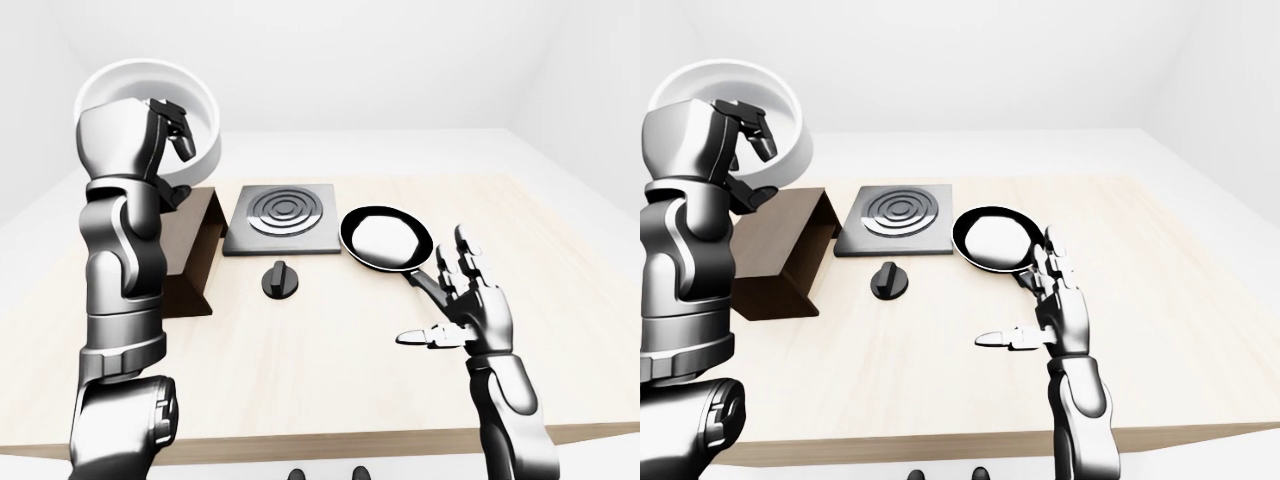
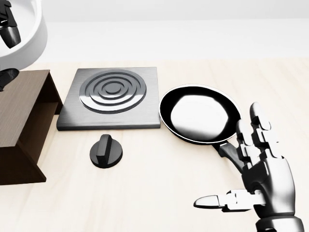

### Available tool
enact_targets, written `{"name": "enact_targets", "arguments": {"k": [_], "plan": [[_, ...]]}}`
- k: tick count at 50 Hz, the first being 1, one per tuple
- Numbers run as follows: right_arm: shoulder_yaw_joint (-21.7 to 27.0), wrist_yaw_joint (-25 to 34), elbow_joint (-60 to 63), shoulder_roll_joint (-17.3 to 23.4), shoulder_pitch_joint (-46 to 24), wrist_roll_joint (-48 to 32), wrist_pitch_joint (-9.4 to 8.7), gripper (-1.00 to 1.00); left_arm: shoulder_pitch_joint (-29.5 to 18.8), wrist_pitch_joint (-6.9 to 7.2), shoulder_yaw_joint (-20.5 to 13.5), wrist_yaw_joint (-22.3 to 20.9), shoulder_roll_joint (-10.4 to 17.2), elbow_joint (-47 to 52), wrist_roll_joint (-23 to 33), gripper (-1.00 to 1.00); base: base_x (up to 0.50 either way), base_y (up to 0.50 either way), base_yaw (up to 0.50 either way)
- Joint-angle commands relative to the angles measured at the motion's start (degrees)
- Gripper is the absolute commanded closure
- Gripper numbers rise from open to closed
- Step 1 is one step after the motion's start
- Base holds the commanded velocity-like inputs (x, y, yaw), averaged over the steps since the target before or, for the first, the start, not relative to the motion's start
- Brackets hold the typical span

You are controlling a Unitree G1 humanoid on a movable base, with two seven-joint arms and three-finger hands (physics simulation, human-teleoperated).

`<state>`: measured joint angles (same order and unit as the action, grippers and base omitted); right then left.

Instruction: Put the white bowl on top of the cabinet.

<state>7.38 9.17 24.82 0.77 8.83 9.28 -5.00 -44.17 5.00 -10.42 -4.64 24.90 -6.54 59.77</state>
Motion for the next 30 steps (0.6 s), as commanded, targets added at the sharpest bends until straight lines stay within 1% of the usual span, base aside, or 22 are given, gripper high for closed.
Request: {"name": "enact_targets", "arguments": {"k": [1,7,23,26,30], "plan": [[0.21,-0.06,0.22,-0.01,-0.07,0.12,0.00,-1.00,0.92,0.00,-1.18,6.28,2.25,-2.65,-3.77,1.00,0.00,0.00,0.00],[0.18,-0.05,0.93,-0.05,0.37,0.18,0.00,-1.00,1.99,0.00,-1.73,9.36,2.89,-5.29,-6.25,1.00,0.00,0.00,0.00],[0.24,-0.12,0.09,-0.05,-0.09,0.06,0.00,-1.00,4.03,0.00,-2.96,13.77,4.88,-9.24,-10.22,1.00,0.00,0.00,0.00],[0.04,-0.13,-0.48,-0.05,-0.25,-0.15,0.00,-1.00,3.95,0.00,-2.93,14.30,4.99,-9.96,-10.78,1.00,0.00,0.00,0.00],[0.09,-0.20,0.05,0.00,-0.04,-0.07,0.00,-1.00,4.17,0.00,-2.88,16.14,4.94,-11.79,-11.86,1.00,0.00,0.00,0.00]]}}
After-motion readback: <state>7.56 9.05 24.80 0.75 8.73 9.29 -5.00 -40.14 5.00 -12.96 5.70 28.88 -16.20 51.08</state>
